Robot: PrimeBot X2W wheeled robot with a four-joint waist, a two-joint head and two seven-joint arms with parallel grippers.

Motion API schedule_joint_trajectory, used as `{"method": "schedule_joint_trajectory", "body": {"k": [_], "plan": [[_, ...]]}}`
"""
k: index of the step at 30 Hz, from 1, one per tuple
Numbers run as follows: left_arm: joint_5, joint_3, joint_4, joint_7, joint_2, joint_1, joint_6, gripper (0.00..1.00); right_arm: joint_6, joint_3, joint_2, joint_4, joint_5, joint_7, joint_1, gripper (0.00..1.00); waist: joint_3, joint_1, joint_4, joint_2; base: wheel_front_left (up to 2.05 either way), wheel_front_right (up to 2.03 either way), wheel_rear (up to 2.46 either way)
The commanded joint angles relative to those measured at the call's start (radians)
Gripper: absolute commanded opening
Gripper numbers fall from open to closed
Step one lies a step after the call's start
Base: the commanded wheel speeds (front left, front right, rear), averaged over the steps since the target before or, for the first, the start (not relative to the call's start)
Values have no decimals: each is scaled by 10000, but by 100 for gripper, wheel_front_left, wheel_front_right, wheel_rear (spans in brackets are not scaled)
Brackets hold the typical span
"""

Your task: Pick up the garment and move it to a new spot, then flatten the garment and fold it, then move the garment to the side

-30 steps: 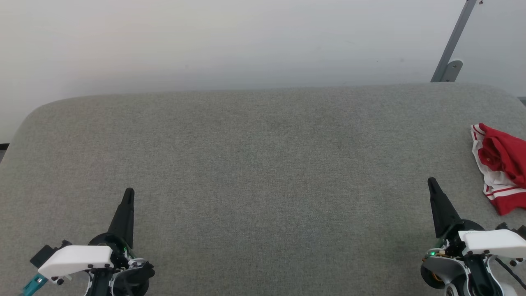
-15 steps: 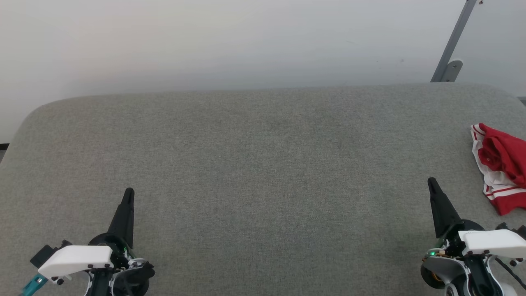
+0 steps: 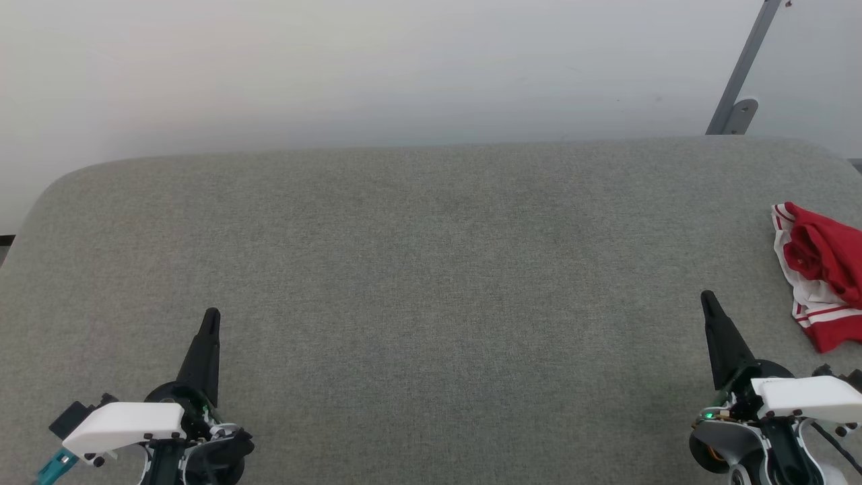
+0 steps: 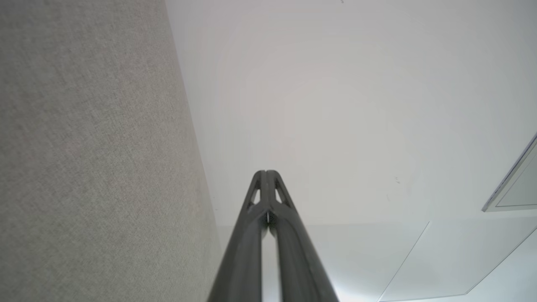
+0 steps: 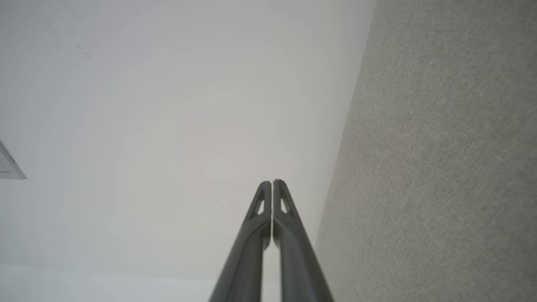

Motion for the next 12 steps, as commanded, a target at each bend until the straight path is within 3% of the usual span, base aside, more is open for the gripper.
{"method": "schedule_joint_trajectory", "body": {"k": [1,12], "plan": [[21,26,-5,26,-6,-120,-53,0,0,9,13,10,41,29,-52,0,0,0,0,-1,0,0,0],[24,29,-5,28,-7,-120,-54,0,0,11,13,10,41,28,-52,0,0,0,0,-1,0,0,0]]}}
